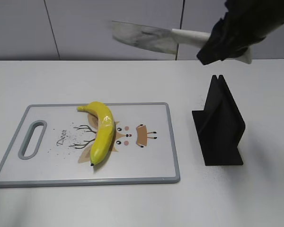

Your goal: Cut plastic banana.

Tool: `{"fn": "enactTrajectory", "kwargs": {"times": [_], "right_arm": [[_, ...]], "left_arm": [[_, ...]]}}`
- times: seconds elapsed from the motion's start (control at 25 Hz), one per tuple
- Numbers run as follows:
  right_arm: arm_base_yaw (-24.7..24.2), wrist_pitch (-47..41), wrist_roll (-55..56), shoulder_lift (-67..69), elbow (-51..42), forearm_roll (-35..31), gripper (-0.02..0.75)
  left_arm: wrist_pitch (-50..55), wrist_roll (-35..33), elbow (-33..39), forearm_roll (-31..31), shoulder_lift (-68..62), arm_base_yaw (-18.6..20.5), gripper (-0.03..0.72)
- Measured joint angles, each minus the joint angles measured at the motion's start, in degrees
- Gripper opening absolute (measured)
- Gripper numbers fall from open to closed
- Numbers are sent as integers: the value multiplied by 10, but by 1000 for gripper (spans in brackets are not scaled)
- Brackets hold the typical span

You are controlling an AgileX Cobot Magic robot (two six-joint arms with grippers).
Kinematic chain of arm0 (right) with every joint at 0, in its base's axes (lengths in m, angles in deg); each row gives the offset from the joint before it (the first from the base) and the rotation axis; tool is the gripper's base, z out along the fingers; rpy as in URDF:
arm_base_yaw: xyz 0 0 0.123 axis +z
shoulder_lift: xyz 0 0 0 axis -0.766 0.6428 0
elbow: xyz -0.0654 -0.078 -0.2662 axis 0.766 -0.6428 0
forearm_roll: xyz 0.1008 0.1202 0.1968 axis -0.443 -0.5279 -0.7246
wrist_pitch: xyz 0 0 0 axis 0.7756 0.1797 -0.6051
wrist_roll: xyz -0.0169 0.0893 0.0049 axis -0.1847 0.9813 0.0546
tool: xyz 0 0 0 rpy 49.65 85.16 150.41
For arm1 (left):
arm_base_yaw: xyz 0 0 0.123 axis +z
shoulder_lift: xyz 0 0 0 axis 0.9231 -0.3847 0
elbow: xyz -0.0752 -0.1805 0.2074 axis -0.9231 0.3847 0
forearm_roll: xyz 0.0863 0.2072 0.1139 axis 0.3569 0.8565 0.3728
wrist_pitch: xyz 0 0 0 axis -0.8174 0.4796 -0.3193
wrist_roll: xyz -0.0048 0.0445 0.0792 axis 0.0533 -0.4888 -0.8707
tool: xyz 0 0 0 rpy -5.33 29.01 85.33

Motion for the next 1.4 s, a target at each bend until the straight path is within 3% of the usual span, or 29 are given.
{"fn": "enactTrajectory", "kwargs": {"times": [0.2,0.44,0.68,1.0,1.08,1.2,1.28,1.4], "right_arm": [[0,-72,-126,80,79,-53,166],[0,-136,-258,145,127,-117,166],[0,-164,-322,176,128,-144,166],[0,-167,-369,182,129,-180,166],[0,-167,-370,182,129,-180,166],[0,-164,-371,183,129,-180,166],[0,-160,-382,185,130,-174,166],[0,-157,-389,195,132,-166,168]], "left_arm": [[25,-123,-96,-64,-147,-13,586],[87,-270,-189,-77,-281,-97,586],[112,-449,-209,-79,-369,-158,586],[80,-519,-210,-98,-460,-175,576],[68,-520,-210,-98,-473,-175,484],[63,-522,-210,-98,-482,-175,165],[65,-527,-210,-98,-482,-175,78],[66,-531,-210,-97,-485,-175,37]]}}
